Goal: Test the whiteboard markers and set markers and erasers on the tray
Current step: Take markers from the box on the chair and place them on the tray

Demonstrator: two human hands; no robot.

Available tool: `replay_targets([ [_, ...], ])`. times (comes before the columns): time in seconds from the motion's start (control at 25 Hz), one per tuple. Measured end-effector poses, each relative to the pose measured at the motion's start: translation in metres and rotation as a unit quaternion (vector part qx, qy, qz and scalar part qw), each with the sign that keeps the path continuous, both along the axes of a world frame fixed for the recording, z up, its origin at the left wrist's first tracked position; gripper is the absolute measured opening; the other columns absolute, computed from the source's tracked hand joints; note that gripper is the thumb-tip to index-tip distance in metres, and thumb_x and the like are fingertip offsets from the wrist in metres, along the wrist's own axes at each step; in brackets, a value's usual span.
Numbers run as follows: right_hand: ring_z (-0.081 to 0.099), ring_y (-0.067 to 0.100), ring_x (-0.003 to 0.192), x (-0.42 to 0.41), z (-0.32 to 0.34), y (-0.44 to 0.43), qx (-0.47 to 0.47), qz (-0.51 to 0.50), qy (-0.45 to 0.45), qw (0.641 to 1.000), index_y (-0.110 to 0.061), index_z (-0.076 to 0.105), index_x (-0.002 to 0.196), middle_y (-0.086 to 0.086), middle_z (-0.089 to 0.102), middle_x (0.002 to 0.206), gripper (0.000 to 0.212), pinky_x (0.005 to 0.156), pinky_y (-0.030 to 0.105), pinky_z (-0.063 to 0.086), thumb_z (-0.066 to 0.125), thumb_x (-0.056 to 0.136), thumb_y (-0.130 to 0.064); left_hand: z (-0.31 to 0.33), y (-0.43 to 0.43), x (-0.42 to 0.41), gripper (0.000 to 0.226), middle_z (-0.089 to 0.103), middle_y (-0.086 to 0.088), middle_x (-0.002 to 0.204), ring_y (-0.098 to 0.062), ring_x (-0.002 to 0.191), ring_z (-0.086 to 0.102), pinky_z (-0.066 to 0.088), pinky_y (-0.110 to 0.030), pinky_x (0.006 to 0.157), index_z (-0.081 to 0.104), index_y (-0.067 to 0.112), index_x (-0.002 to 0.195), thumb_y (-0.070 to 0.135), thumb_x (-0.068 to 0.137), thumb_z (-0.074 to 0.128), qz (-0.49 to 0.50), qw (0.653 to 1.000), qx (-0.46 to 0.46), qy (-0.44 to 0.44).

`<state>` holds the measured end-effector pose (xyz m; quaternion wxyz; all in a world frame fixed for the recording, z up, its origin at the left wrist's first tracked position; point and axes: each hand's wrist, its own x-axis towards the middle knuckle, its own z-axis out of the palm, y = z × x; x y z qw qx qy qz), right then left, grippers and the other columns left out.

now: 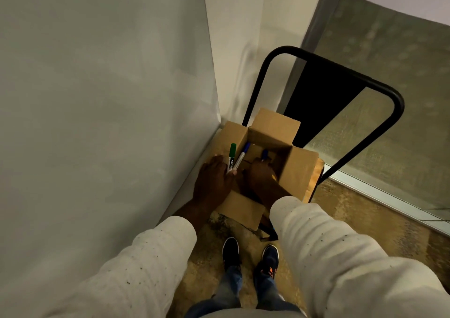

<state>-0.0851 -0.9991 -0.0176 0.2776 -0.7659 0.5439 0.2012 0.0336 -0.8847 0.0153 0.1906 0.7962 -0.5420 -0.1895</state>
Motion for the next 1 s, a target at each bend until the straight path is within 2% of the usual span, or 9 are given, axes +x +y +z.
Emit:
replay_targets([
  [0.08,0.044,0.038,0.13,0.003,-0.004,-0.006,0.007,0.011,0.017,1.0,-0.002,0.045,0.136,0.023,0.044,0.141,0.051,0.104,0.045,0.044,0.056,0.094,-0.03,-0.006,0.0,0.002,0.056,0.049,-0.011,0.143,-0.027,0.139,0.037,0.034,-0.048,0.111,0.047,0.008,0.139,0.047,0.099,0.041,-0.002,1.0,0.005,-0.006],
  [0.16,0.046,0.036,0.127,0.005,-0.009,-0.01,-0.001,0.025,0.039,0.999,-0.004,0.051,0.131,0.02,0.047,0.137,0.041,0.1,0.042,0.045,0.054,0.095,-0.023,-0.008,0.001,0.003,0.058,0.048,-0.01,0.144,-0.025,0.139,0.036,0.033,-0.046,0.112,0.046,0.008,0.139,0.049,0.098,0.04,-0.002,1.0,0.011,-0.007],
  [0.36,0.048,0.034,0.124,0.002,-0.011,-0.015,-0.037,0.019,0.024,0.999,-0.005,0.046,0.135,0.02,0.047,0.135,0.041,0.095,0.042,0.047,0.052,0.096,-0.014,-0.009,0.002,0.007,0.059,0.046,-0.007,0.147,-0.022,0.141,0.034,0.026,-0.041,0.116,0.043,0.011,0.143,0.049,0.098,0.039,-0.007,1.0,0.014,0.006],
  [0.48,0.055,0.036,0.116,0.004,-0.005,-0.01,-0.032,-0.092,-0.054,0.994,-0.004,0.046,0.13,0.019,0.052,0.128,0.041,0.091,0.043,0.05,0.059,0.091,-0.009,-0.006,0.0,0.008,0.057,0.048,-0.006,0.145,-0.022,0.139,0.036,0.022,-0.037,0.115,0.045,0.013,0.141,0.05,0.098,0.04,-0.005,1.0,0.009,0.013],
  [0.56,0.06,0.038,0.107,0.006,0.0,-0.004,-0.025,-0.186,-0.113,0.976,-0.005,0.045,0.126,0.019,0.056,0.122,0.043,0.087,0.045,0.054,0.063,0.088,-0.007,-0.003,-0.002,0.008,0.051,0.057,-0.006,0.134,-0.024,0.127,0.048,0.031,-0.037,0.11,0.051,0.014,0.134,0.049,0.098,0.042,-0.001,1.0,-0.01,0.019],
  [0.64,0.065,0.037,0.094,0.005,0.008,0.0,-0.022,-0.244,-0.16,0.956,-0.008,0.045,0.12,0.016,0.059,0.111,0.039,0.079,0.048,0.058,0.065,0.086,-0.01,0.002,-0.007,0.008,0.041,0.063,-0.001,0.113,-0.021,0.104,0.058,0.047,-0.039,0.096,0.057,0.018,0.119,0.05,0.097,0.044,0.005,0.999,-0.032,0.029],
  [0.72,0.067,0.033,0.081,0.003,0.017,0.004,-0.027,-0.267,-0.213,0.939,-0.011,0.048,0.11,0.012,0.062,0.099,0.032,0.072,0.048,0.059,0.067,0.084,-0.018,0.008,-0.011,0.005,0.035,0.062,0.003,0.099,-0.017,0.089,0.058,0.051,-0.039,0.083,0.058,0.02,0.104,0.052,0.096,0.044,0.014,0.999,-0.04,0.034],
  [0.88,0.067,0.017,0.074,-0.002,0.034,0.016,-0.027,-0.258,-0.341,0.904,-0.022,0.06,0.095,0.0,0.067,0.083,0.017,0.071,0.041,0.06,0.07,0.081,-0.022,0.016,-0.015,-0.005,0.033,0.058,0.007,0.084,-0.017,0.079,0.056,0.045,-0.031,0.064,0.059,0.022,0.094,0.052,0.095,0.045,0.02,0.999,-0.041,0.027],
  [1.0,0.066,0.003,0.075,-0.01,0.058,0.026,0.005,-0.263,-0.449,0.854,-0.017,0.063,0.103,-0.004,0.068,0.086,0.017,0.067,0.021,0.054,0.068,0.087,-0.012,0.025,-0.012,-0.009,0.032,0.059,0.006,0.08,-0.014,0.072,0.057,0.043,-0.027,0.056,0.061,0.021,0.097,0.049,0.097,0.046,0.035,0.998,-0.044,0.031],
])
